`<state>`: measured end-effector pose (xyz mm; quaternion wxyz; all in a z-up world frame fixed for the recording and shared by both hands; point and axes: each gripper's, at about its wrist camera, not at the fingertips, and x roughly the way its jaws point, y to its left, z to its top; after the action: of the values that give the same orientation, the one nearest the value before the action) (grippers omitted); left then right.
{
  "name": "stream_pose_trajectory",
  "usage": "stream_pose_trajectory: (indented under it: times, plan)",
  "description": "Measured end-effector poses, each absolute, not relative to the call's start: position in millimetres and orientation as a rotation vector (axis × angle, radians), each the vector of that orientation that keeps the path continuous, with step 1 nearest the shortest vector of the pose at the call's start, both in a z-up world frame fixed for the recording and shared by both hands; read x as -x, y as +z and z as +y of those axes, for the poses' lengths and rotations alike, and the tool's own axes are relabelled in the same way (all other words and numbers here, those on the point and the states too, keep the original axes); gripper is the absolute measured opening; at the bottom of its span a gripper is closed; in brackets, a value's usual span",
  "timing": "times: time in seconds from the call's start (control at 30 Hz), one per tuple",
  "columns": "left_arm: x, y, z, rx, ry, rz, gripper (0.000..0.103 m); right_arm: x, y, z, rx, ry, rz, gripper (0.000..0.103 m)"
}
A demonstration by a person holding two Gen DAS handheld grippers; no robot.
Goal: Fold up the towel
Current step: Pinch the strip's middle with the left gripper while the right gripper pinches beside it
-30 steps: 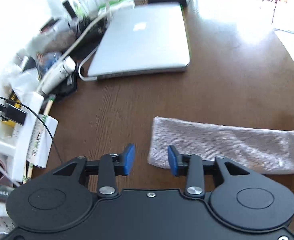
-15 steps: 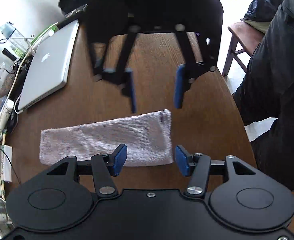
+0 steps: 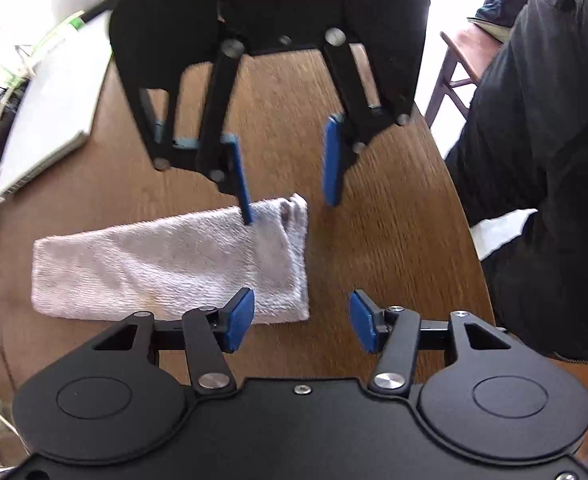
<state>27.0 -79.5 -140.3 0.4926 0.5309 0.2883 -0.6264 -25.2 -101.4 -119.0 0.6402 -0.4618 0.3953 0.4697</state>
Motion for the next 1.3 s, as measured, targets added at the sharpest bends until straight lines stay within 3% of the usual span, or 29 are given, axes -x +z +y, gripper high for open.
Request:
stream_pose_trajectory:
  times: [0.33,0.43,0.5,0.57,0.63,0.67,0.7,1.3]
  plan:
    - [-55,-146,-89,-1.230,-1.587,0.800,0.045,-4,-121,-102,0.974,1.119,0.966,0.052]
    - [-64,-146,-89,-1.220,-1.599,0.802,0.033,-13,-121,-104,0.935,1.127,0.992,0.049]
    - [-72,-146,-89,-1.214,-1.597,0.797,0.016,-15,-120,-104,0.921,1.145,1.005,0.043]
    - [-78,-147,-91,-1.207,-1.600,0.805,0.013,-15,-120,-104,0.917,1.155,1.008,0.038]
    - [-80,-146,-92,-1.209,-1.604,0.807,0.012,-15,-119,-104,0.904,1.159,1.014,0.029]
    - [-78,-145,-91,-1.215,-1.606,0.805,0.011,-17,-119,-104,0.897,1.149,1.013,0.014]
    - [-77,-143,-90,-1.219,-1.608,0.803,0.011,-19,-118,-104,0.893,1.135,1.010,0.011]
    - [-113,-101,-85,-1.113,-1.554,0.824,0.011,-31,-92,-122,0.766,1.079,0.992,0.010]
